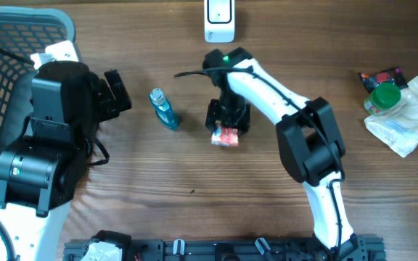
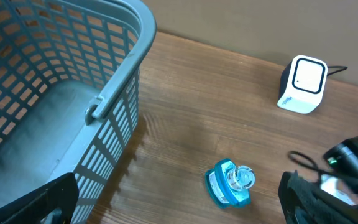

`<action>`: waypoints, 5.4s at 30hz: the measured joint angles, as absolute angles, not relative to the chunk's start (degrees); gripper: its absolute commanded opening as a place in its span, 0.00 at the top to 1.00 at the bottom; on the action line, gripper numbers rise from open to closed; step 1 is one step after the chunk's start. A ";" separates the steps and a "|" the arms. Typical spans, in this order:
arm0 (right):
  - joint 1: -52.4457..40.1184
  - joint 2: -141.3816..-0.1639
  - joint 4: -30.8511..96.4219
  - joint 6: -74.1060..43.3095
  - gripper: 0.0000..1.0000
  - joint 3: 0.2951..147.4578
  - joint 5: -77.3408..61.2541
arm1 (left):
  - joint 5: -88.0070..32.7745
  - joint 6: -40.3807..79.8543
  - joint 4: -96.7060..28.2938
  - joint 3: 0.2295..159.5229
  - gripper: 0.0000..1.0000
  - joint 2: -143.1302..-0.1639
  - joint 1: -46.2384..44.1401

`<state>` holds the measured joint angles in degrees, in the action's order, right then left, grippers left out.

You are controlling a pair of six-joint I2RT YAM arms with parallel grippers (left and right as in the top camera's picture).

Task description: Scan the item barcode

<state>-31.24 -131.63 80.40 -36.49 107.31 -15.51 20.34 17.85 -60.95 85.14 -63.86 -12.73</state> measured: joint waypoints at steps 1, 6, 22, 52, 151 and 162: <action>-29.91 -131.66 83.15 -35.33 0.30 108.88 -17.39 | 20.34 17.85 -60.93 85.14 0.00 -63.86 -12.73; -22.52 -131.66 91.94 -28.38 0.33 113.51 -28.27 | 20.34 17.85 -61.30 85.14 0.00 -63.86 -12.73; -15.97 -131.68 92.20 -27.05 0.33 113.62 -63.29 | 20.34 17.85 -61.32 85.14 0.00 -63.86 -12.73; -20.51 -131.70 6.00 -23.90 0.32 114.04 -8.82 | 20.36 17.85 -61.34 85.14 0.00 -63.88 -12.73; -23.42 -125.01 47.31 -9.08 0.01 114.89 4.93 | 20.34 17.85 -61.34 85.14 0.00 -63.88 -12.73; -38.68 -127.42 39.53 -22.00 0.00 114.80 4.91 | 20.34 17.85 -61.34 85.14 0.00 -63.88 -12.73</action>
<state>-38.68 -127.42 39.53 -22.00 114.80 4.91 20.34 17.85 -61.34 85.14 -63.88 -12.73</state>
